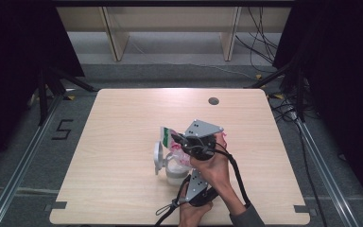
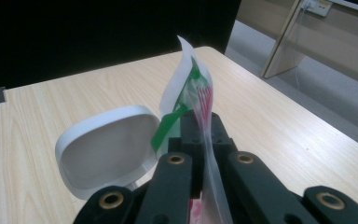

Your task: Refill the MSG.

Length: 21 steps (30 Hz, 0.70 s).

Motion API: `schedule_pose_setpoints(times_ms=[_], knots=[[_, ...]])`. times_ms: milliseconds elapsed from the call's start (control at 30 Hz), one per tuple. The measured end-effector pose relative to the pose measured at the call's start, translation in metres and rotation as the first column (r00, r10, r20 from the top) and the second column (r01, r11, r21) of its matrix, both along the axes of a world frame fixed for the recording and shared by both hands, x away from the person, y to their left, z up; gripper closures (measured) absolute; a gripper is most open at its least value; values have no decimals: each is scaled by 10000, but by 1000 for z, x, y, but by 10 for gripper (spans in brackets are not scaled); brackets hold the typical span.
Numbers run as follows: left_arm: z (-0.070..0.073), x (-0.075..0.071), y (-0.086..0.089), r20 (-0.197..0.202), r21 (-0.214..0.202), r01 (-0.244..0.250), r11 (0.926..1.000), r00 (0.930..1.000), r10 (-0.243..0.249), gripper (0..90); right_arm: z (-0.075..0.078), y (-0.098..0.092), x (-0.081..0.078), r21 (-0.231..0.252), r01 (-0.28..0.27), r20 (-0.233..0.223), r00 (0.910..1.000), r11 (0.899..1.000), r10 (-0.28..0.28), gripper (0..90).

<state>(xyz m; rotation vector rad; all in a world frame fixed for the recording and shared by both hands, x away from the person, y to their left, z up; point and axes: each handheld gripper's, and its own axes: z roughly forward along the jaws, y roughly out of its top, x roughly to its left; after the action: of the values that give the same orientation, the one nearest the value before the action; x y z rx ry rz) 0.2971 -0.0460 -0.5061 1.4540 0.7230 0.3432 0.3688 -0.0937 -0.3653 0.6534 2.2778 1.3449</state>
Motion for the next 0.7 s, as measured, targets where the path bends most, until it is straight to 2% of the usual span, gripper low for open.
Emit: schedule_pose_setpoints(times_ms=[33, 67, 100, 200, 267, 300, 400, 433, 467, 567, 600, 633, 700], knots=[[0, 0, -1, -22, -157, -16, 9999, 10000, 16, 788, 0, 0, 1, -19, 16, 73, 10000, 10000, -16, 899], [0, 1, 3, 123, 495, 41, 9988, 9999, -47, 788, -1, 0, 2, 82, 52, 253, 9997, 10000, -54, 899], [0, 1, 4, 138, 556, 36, 9984, 9999, -44, 788, -1, -1, 2, -6, 48, 125, 9999, 10000, -48, 899], [-1, 2, 3, 122, 455, 68, 9989, 9999, -74, 789, 0, -1, 1, 105, 85, 171, 9998, 9999, -86, 900], [0, 1, 4, 98, 514, -4, 9987, 10000, -1, 789, 1, -1, 0, 122, 8, -21, 10000, 9999, -7, 899], [1, 1, 4, 173, 517, 32, 9987, 9998, -41, 788, 1, -1, 0, 147, 89, 280, 9996, 9999, -93, 899], [1, 0, 5, 80, 557, 23, 9984, 10000, -28, 788, 3, 0, -2, 74, 8, 260, 9997, 10000, -10, 899], [2, -1, -2, -2, -471, 21, 9989, 10000, -21, 788, 3, 0, -3, 40, -24, 138, 9999, 10000, 24, 899], [2, -2, -2, -11, -443, 2, 9990, 10000, -2, 786, 2, 2, -3, 58, 55, 240, 9997, 10000, -57, 899], [1, -1, -2, -49, -483, -22, 9988, 10000, 20, 788, 1, 3, -3, 1, -99, 0, 10000, 10000, 99, 899], [1, -1, -2, -19, -531, 1, 9986, 10000, -2, 788, 2, 2, -3, -44, -62, 194, 9998, 10000, 63, 899], [1, 0, 4, 150, 376, 58, 9993, 9999, -64, 788, 2, 3, -4, 41, 4, 175, 9998, 10000, -5, 899], [0, 1, 5, 124, 429, 39, 9991, 9999, -44, 788, 4, 1, -3, 55, -61, 327, 9994, 10000, 59, 899]])
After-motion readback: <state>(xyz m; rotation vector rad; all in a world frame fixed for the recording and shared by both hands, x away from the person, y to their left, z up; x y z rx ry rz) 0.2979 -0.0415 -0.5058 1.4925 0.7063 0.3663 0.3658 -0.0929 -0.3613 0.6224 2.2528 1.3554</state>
